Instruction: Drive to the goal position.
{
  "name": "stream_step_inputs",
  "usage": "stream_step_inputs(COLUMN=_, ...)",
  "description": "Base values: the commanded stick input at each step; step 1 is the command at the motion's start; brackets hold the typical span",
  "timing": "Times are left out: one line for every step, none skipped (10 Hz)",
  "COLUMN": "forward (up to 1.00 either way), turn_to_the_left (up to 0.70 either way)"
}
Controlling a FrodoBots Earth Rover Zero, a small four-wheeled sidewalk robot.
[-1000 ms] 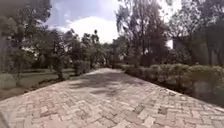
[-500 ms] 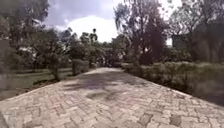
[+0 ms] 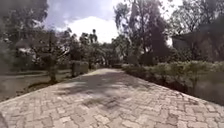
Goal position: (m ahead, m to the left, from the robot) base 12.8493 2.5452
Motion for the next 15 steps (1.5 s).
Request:
stream_step_inputs(forward=0.7, turn_to_the_left=0.0)
stream_step_inputs(forward=0.7, turn_to_the_left=0.0)
stream_step_inputs(forward=0.7, turn_to_the_left=0.0)
stream_step_inputs(forward=0.7, turn_to_the_left=0.0)
stream_step_inputs(forward=0.7, turn_to_the_left=0.0)
stream_step_inputs(forward=0.7, turn_to_the_left=0.0)
stream_step_inputs(forward=0.7, turn_to_the_left=0.0)
stream_step_inputs(forward=0.7, turn_to_the_left=0.0)
stream_step_inputs(forward=0.7, turn_to_the_left=0.0)
stream_step_inputs(forward=0.7, turn_to_the_left=0.0)
stream_step_inputs(forward=0.7, turn_to_the_left=0.35)
stream_step_inputs(forward=0.7, turn_to_the_left=0.35)
stream_step_inputs(forward=0.7, turn_to_the_left=0.35)
stream_step_inputs(forward=0.7, turn_to_the_left=0.35)
stream_step_inputs(forward=0.7, turn_to_the_left=0.28)
